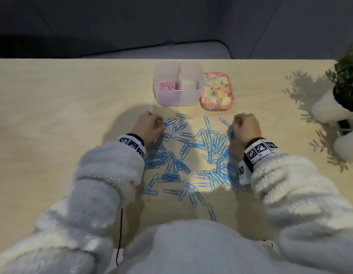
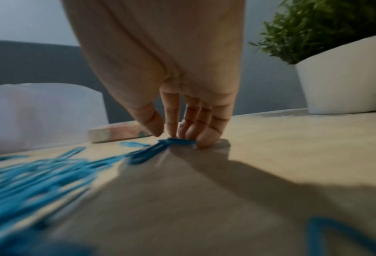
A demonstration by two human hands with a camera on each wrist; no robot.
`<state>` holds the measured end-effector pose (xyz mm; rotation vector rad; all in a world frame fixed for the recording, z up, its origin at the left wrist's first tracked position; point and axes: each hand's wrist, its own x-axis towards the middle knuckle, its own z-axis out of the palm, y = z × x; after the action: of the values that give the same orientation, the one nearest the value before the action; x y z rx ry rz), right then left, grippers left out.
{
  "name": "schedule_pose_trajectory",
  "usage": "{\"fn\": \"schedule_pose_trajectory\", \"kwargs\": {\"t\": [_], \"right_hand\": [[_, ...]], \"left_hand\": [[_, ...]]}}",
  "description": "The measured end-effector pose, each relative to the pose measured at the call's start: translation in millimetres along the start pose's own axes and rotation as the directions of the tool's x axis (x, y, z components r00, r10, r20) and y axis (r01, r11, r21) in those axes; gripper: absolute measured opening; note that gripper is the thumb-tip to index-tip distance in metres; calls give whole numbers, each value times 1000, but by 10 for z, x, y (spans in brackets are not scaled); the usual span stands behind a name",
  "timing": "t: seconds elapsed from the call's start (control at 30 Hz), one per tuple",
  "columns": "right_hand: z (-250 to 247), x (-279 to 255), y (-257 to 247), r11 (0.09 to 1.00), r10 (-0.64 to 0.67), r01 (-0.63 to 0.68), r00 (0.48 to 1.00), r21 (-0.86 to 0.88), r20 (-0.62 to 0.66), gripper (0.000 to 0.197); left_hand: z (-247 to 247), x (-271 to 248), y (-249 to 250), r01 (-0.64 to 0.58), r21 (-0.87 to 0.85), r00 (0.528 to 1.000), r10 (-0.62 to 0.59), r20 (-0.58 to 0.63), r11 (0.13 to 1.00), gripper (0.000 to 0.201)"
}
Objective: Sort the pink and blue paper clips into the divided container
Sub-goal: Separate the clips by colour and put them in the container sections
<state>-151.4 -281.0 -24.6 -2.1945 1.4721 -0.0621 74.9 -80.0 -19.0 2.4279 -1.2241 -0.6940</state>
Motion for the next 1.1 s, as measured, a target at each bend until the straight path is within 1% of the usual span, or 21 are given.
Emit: {"fn": "schedule_pose_trajectory", "kwargs": {"t": [0.13, 0.23, 0.27, 0.33, 0.37, 0.4, 0.43, 0.47, 0.53, 0.57, 0.6, 0.67, 0.7, 0.73, 0.77, 0.83, 0.9, 0.93, 1.0, 1.07, 1.1], "right_hand": [[192, -184, -249, 985, -170, 172, 979, 0, 114, 36], [241, -250, -326, 963, -271, 262, 936, 70, 226, 32], [217, -236, -346, 959, -282, 265, 931, 105, 232, 30], [141, -160, -387, 967, -239, 219, 957, 128, 162, 28], [119, -101, -399, 974, -209, 194, 970, 119, 127, 28], [99, -61, -425, 980, -187, 175, 975, 98, 123, 28], [105, -47, -459, 981, -190, 180, 971, 75, 145, 27], [124, -64, -514, 977, -211, 206, 960, 49, 183, 25], [212, -131, -628, 955, -284, 295, 925, -9, 255, 20], [261, -186, -669, 937, -320, 345, 904, -43, 285, 18], [297, -249, -694, 918, -346, 388, 882, -77, 319, 22], [334, -351, -687, 884, -387, 455, 842, -111, 375, 44], [334, -395, -673, 868, -408, 483, 825, -114, 392, 54], [330, -437, -657, 856, -423, 505, 809, -113, 408, 60], [344, -460, -633, 846, -442, 523, 796, -103, 414, 62], [382, -482, -607, 853, -447, 516, 801, -81, 399, 54], [416, -497, -612, 854, -465, 517, 815, -68, 346, 39], [422, -502, -623, 852, -472, 519, 820, -72, 324, 33], [390, -473, -645, 864, -450, 497, 832, -77, 323, 25], [354, -413, -650, 892, -415, 450, 849, -35, 326, 16], [321, -389, -660, 911, -394, 412, 861, 13, 323, 8]], "left_hand": [[104, 52, 248, -74, 11, 995, 73, 72, 997, 33], [185, 23, 357, -160, 4, 979, 158, 129, 987, 32], [183, 17, 380, -175, -4, 978, 174, 115, 985, 31], [168, 49, 408, -204, 2, 979, 204, 32, 979, 33], [162, 85, 424, -230, 33, 973, 230, -3, 973, 35], [156, 122, 451, -257, 79, 966, 258, -5, 963, 40], [156, 155, 482, -278, 133, 961, 277, 27, 951, 45], [158, 180, 513, -288, 189, 957, 276, 85, 939, 51], [179, 192, 549, -314, 284, 945, 270, 185, 906, 61], [200, 177, 544, -331, 313, 939, 277, 204, 890, 64], [219, 145, 532, -343, 329, 935, 284, 214, 880, 67], [259, 69, 498, -355, 348, 931, 293, 220, 867, 69], [278, 33, 483, -349, 353, 933, 287, 218, 868, 67], [298, -1, 475, -334, 343, 938, 274, 211, 878, 63], [311, -27, 478, -316, 314, 945, 265, 193, 895, 57], [334, -55, 504, -291, 227, 954, 263, 144, 930, 40], [348, -66, 541, -269, 187, 961, 249, 125, 945, 31], [354, -67, 558, -257, 183, 964, 237, 123, 949, 30], [356, -57, 573, -231, 163, 970, 214, 115, 959, 30], [341, -49, 566, -199, 148, 977, 185, 109, 969, 32], [328, -48, 557, -189, 148, 979, 174, 111, 971, 32]]}}
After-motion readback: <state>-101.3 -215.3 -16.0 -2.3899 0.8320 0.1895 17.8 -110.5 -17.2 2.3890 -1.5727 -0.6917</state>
